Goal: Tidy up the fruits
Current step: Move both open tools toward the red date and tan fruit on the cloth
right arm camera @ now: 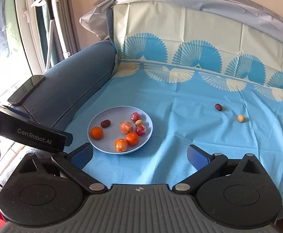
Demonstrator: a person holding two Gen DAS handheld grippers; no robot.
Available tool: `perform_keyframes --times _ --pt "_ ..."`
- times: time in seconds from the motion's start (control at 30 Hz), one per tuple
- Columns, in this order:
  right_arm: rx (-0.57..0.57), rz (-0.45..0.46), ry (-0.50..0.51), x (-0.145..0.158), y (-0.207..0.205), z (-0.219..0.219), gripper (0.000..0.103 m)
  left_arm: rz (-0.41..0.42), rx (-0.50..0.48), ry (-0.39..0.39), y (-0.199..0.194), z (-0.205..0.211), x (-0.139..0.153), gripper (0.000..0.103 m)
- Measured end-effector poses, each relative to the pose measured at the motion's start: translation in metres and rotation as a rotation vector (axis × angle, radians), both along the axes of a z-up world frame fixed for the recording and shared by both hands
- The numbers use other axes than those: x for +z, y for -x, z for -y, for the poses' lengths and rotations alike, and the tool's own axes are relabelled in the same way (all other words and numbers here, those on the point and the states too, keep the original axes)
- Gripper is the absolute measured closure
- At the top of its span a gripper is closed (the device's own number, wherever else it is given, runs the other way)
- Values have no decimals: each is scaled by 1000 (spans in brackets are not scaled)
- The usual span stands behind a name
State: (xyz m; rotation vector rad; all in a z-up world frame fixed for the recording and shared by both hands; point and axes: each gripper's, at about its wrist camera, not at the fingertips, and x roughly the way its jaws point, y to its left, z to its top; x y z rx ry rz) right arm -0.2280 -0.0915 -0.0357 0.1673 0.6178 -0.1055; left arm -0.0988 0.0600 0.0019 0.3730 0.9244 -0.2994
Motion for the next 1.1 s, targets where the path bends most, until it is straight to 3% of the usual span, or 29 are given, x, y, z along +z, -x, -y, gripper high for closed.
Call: perform_keyframes --times 0.27,0.57,0.8,1.1 --pt "-216 8 -26 -19 1 60 1 -45 -70 10 -22 52 -10 0" --pt "-444 -2 -48 -59 -30 146 1 -25 -181 15 -69 154 -44 0" --pt "-579 29 11 -103 -92 223 1 27 -272 67 -133 259 -100 0" --pt "-658 -55 85 -166 -175 307 1 13 -367 80 -205 360 -171 0"
